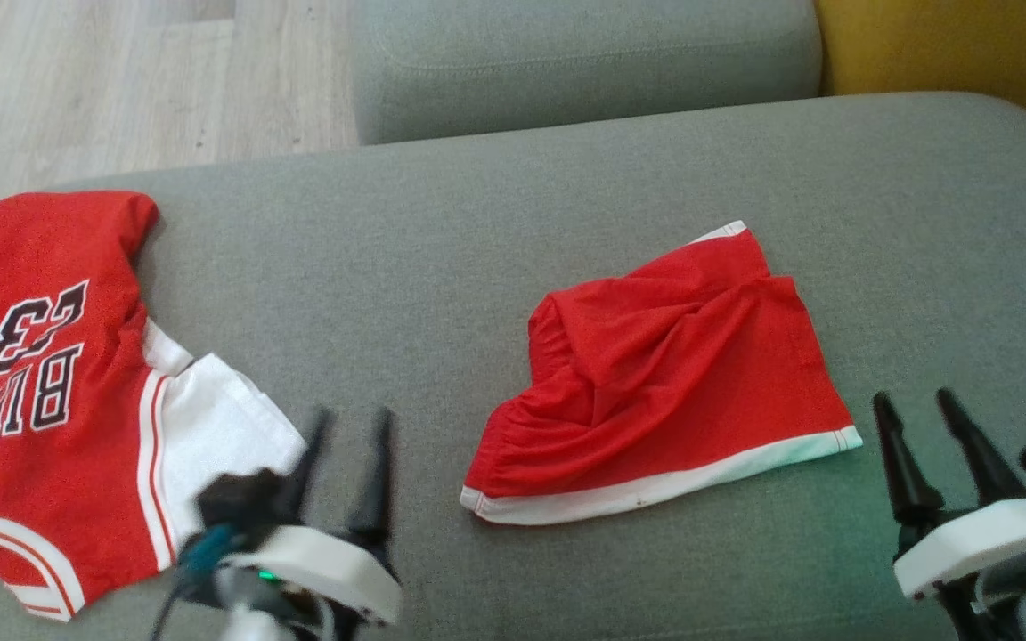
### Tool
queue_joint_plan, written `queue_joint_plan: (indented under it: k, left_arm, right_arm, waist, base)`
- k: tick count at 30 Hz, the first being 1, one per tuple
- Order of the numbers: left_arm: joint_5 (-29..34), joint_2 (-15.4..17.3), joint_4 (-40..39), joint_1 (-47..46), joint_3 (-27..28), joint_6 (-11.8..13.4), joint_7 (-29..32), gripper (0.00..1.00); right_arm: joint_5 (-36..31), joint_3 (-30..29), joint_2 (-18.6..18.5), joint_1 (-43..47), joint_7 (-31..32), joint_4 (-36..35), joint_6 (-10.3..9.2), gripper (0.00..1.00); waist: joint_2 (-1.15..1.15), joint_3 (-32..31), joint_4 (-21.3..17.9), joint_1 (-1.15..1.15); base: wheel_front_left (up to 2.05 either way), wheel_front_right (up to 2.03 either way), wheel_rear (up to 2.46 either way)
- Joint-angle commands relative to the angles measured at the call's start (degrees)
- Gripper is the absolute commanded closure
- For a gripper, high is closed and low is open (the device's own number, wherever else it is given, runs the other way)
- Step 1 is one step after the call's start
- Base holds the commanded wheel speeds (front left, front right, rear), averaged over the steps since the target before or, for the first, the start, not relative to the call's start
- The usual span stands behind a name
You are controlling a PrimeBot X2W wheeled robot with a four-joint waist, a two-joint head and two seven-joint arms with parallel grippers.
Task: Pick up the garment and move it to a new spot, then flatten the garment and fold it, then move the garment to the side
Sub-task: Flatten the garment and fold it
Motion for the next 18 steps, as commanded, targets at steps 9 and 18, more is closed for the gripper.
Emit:
queue_joint_plan:
  k: [9, 18]
  left_arm:
    - [-2.33, 0.50, 5.99, -7.95, -7.83, -5.84, 20.91, 0.00]
    - [-3.51, 0.51, 11.82, -12.82, -12.80, -7.57, 27.47, 0.00]
  right_arm:
    - [5.37, 3.20, -3.64, -7.13, 17.35, 3.81, -0.04, 0.00]
    - [8.05, 5.95, -4.28, -13.10, 26.01, 10.14, -0.04, 0.00]
  waist:
    - [0.00, 4.07, 0.14, 0.00]
    - [0.00, 7.00, 0.17, 0.00]
  base:
    - [0.00, 0.00, 0.00]
    - [0.00, 0.00, 0.00]
